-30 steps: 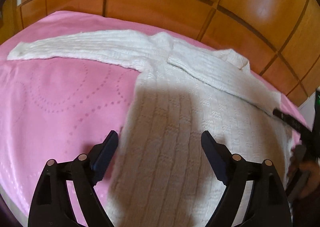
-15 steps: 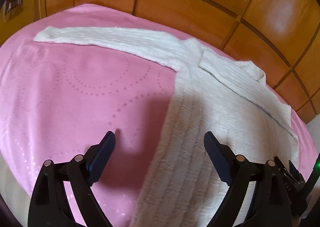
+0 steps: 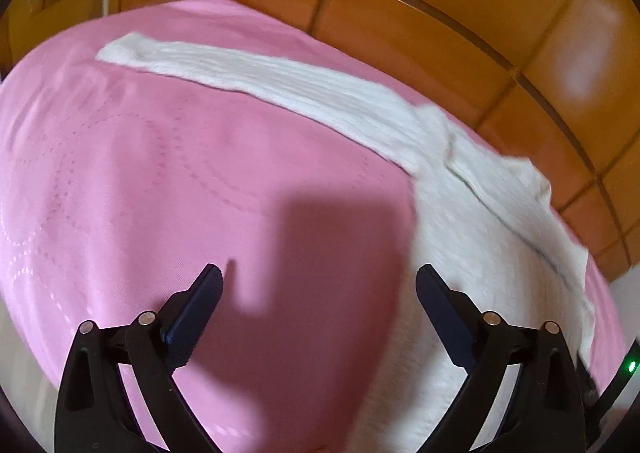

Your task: Fold small clothes

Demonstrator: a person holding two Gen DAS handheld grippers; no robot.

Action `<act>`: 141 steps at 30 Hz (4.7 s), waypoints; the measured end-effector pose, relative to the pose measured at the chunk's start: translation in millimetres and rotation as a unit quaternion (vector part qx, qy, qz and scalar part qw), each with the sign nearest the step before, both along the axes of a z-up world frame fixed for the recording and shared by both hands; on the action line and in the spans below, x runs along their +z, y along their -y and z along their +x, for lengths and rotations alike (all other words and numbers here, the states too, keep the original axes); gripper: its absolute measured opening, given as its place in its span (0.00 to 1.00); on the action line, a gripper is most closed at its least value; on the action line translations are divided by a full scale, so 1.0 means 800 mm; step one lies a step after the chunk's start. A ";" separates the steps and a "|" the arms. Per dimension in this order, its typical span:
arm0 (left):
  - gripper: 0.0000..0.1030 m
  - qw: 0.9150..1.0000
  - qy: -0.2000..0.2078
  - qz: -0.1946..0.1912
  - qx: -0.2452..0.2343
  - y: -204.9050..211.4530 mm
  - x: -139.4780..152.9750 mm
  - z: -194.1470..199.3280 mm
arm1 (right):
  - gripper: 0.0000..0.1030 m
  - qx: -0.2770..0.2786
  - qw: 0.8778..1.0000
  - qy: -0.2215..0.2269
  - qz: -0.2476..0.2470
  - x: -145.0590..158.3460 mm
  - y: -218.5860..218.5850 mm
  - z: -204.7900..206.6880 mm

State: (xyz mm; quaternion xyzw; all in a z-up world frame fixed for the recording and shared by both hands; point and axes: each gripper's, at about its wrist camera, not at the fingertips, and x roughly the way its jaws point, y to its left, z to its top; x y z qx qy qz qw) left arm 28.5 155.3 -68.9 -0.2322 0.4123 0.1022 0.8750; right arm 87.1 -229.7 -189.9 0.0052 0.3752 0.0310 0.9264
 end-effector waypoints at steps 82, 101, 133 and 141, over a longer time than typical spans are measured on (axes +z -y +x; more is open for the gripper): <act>0.77 0.972 0.093 -0.029 -0.215 0.131 -0.030 0.053 | 0.63 0.174 0.976 -0.096 0.084 0.042 -0.207 0.132; 0.82 0.971 0.088 -0.008 -0.222 0.142 -0.031 0.053 | 0.03 0.040 0.970 0.000 0.240 0.127 0.004 0.149; 0.84 0.970 0.087 -0.002 -0.229 0.142 -0.031 0.053 | 0.06 0.012 0.991 0.033 0.131 0.148 0.036 0.149; 0.85 0.972 0.049 -0.006 -0.231 0.149 -0.015 0.068 | 0.06 -0.056 0.985 -0.034 0.158 0.071 0.097 0.150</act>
